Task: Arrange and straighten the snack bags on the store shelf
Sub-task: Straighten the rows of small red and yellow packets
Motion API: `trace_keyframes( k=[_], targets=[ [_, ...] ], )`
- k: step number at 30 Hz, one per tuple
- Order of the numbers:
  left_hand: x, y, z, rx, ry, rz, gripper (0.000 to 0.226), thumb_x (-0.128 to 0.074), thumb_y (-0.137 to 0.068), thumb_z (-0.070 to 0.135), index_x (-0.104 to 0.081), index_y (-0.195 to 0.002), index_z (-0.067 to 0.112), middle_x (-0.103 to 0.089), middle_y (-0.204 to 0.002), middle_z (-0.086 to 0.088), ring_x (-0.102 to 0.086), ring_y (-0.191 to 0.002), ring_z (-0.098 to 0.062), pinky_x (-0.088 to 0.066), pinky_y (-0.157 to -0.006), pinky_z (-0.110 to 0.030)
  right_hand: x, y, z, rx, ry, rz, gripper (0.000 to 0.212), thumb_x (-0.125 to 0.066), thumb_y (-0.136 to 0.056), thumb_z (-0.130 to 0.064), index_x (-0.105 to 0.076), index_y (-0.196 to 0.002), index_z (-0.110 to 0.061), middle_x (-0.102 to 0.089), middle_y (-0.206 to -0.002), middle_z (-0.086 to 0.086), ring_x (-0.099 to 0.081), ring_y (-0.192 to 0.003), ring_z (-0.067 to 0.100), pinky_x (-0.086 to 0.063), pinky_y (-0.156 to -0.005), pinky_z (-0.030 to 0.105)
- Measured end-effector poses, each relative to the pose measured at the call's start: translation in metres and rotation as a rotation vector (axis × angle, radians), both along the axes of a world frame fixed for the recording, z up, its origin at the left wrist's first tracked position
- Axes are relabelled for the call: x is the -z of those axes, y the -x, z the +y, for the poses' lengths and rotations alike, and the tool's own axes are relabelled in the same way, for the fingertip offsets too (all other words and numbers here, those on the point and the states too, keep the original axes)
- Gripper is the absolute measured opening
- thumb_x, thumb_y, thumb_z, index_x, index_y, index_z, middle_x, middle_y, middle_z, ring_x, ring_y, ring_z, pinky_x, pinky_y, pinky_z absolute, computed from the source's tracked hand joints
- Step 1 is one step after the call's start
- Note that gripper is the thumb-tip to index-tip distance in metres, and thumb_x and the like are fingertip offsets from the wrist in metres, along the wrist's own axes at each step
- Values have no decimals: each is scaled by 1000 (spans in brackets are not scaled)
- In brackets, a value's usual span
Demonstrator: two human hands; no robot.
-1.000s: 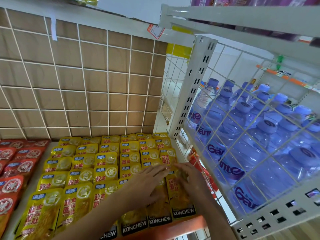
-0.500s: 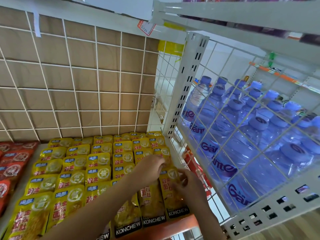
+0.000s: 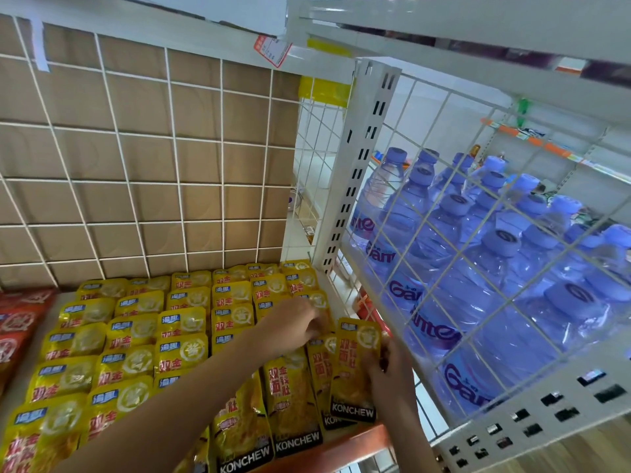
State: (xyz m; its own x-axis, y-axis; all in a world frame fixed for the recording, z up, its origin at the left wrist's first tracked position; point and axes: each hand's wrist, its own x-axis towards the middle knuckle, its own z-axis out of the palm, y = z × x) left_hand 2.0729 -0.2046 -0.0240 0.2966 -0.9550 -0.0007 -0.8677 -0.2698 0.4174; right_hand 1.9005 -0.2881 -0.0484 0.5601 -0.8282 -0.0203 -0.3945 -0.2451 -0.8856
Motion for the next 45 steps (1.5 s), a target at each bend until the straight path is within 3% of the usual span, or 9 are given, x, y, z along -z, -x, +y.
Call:
trace_keyframes(
  k=[4, 7, 15, 25, 30, 32, 35, 45],
  targets=[
    [4, 6, -3, 53, -98, -159, 43, -64, -82, 44, -60, -112, 13, -58, -111, -3, -52, -104, -19, -36, -82, -26, -6, 1, 3, 60, -6, -22, 13, -51, -93, -22, -47, -83, -29, -59, -85, -2, -58, -82, 22, -47, -77, 39],
    [11, 9, -5, 82, -136, -178, 61, -65, -74, 55, -56, -118, 14, -53, -119, -2, -46, -112, -19, -33, -93, -32, -8, 2, 3, 82, 8, -27, 17, -52, -92, -21, -46, -82, -33, -58, -87, -6, -55, -87, 22, -44, -81, 37],
    [14, 16, -10, 107, -196, -151, 73, -68, -72, 53, -46, -128, 12, -43, -131, -5, -36, -122, -24, -27, -105, -38, -8, 8, 2, 125, -12, -18, 9, -54, -92, -23, -49, -85, -26, -60, -84, -2, -58, -82, 22, -45, -76, 40],
    [2, 17, -16, 87, -200, 32, 70, -77, -68, 43, -41, -119, 14, -45, -115, -6, -38, -108, -22, -30, -84, -30, -5, 17, 3, 113, -16, 5, 12, -54, -91, -20, -48, -82, -27, -64, -89, 1, -60, -85, 22, -49, -77, 42],
    [3, 10, -18, 59, -48, 300, 40, -70, -80, 18, -45, -112, 20, -55, -105, -5, -54, -92, -22, -48, -77, -40, 1, 13, 1, 99, -57, -14, 12, -54, -92, -20, -52, -84, -29, -65, -93, 1, -62, -89, 21, -51, -81, 47],
    [-1, 3, -17, 35, 5, 380, 33, -67, -83, 15, -49, -110, 19, -57, -106, -2, -56, -92, -18, -49, -80, -35, 0, 10, 1, 85, -78, -36, 10, -55, -91, -19, -54, -85, -28, -65, -94, 2, -62, -89, 20, -52, -81, 47],
    [-5, -7, -18, -1, 65, 410, 31, -69, -82, 14, -56, -110, 14, -58, -105, 0, -53, -91, -12, -46, -80, -27, -3, 2, 0, 48, -82, -50, 8, -54, -92, -18, -54, -86, -24, -65, -92, 5, -62, -86, 21, -52, -79, 47],
    [12, -23, -22, -46, 54, 346, 27, -61, -87, 11, -60, -113, 19, -60, -111, -2, -57, -97, -16, -51, -84, -35, -3, -18, 0, -136, -114, 23, 10, -57, -90, -14, -55, -87, -24, -67, -87, -1, -64, -79, 13, -52, -70, 34]
  ],
)
